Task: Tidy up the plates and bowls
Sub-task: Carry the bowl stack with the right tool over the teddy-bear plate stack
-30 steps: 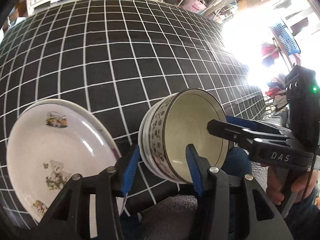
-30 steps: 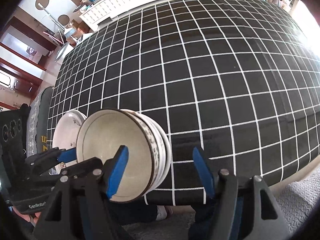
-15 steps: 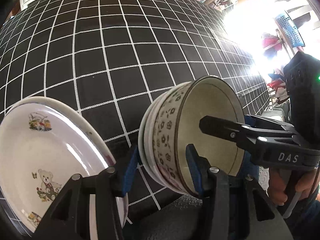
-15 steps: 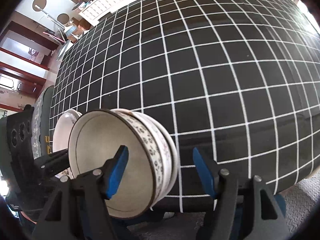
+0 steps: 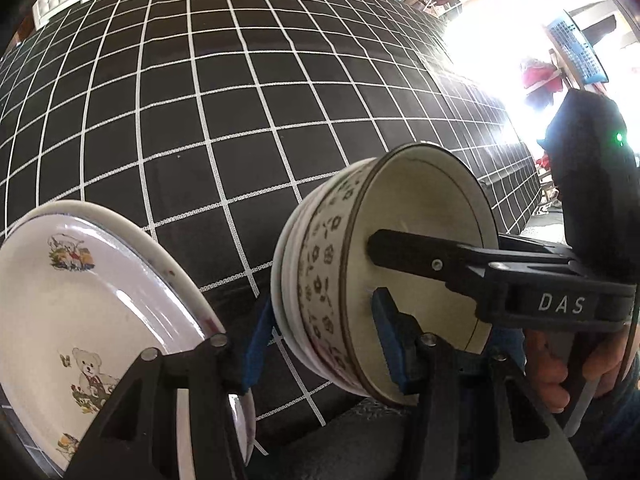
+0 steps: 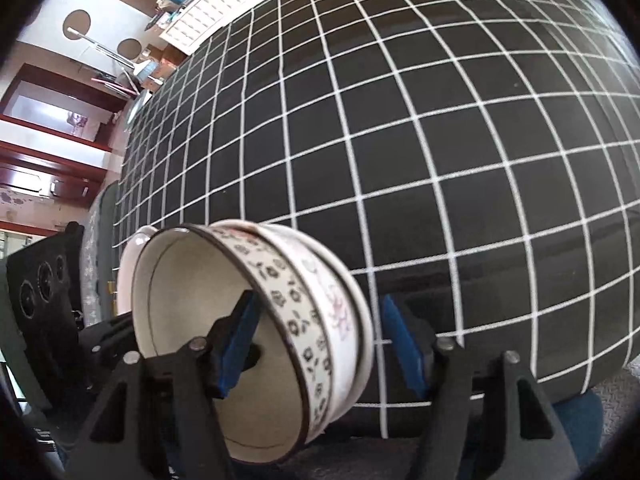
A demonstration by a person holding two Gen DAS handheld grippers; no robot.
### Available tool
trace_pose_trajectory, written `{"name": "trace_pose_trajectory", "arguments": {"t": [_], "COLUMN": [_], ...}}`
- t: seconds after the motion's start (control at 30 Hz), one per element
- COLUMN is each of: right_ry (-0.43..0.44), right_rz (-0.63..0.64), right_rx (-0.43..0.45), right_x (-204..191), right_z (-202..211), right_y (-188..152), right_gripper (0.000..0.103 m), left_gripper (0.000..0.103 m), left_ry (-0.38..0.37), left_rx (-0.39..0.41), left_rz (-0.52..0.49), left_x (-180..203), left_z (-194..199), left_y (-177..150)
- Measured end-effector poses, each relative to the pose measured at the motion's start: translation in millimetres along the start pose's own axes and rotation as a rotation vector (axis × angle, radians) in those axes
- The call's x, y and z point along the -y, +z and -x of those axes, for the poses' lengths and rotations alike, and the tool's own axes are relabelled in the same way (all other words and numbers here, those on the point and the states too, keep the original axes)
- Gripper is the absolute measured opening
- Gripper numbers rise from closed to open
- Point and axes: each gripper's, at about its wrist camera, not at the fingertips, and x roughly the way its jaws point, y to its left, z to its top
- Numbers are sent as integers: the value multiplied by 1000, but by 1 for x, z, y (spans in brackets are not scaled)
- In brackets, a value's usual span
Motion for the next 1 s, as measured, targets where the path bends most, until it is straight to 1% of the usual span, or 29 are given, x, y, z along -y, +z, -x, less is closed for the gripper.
{"name": "trace_pose_trajectory", "arguments": {"t": [0.07, 0.13, 0.3, 0.33, 0.37, 0.53, 0.7, 0.83, 1.0], "right_ry": [5, -16, -38, -33, -14, -11, 18, -15, -17], "right_rz": [-7, -6, -47, -44, -43, -54, -99, -113, -165], "right_rx": [-16, -11, -6, -3, -5, -1, 7, 36, 14], "right_x": [0, -1, 4, 5, 7, 7, 15, 11, 12], "right_z": [-1, 2, 8, 8, 10, 9, 10, 13, 14], "right_y": [-1, -4, -8, -9, -10, -9, -11, -14, -12], "right_gripper": [63, 61, 59, 54, 52, 51, 51, 51, 48], "left_gripper": [50, 51, 51, 51, 51, 53, 53, 54, 54], "left_ry": [9, 25, 24, 24, 24, 36, 57, 73, 74], "left_rx": [-3, -7, -2, 2, 6, 16, 31, 36, 22], "left_rz": [-14, -22, -6, -4, 1, 19, 22, 53, 75], "left_x": [7, 14, 18, 17, 18, 19, 20, 24, 29], "left_z": [-1, -3, -5, -4, -4, -7, -2, -2, -1], "left_y": [2, 4, 6, 5, 5, 5, -2, -3, -4]}}
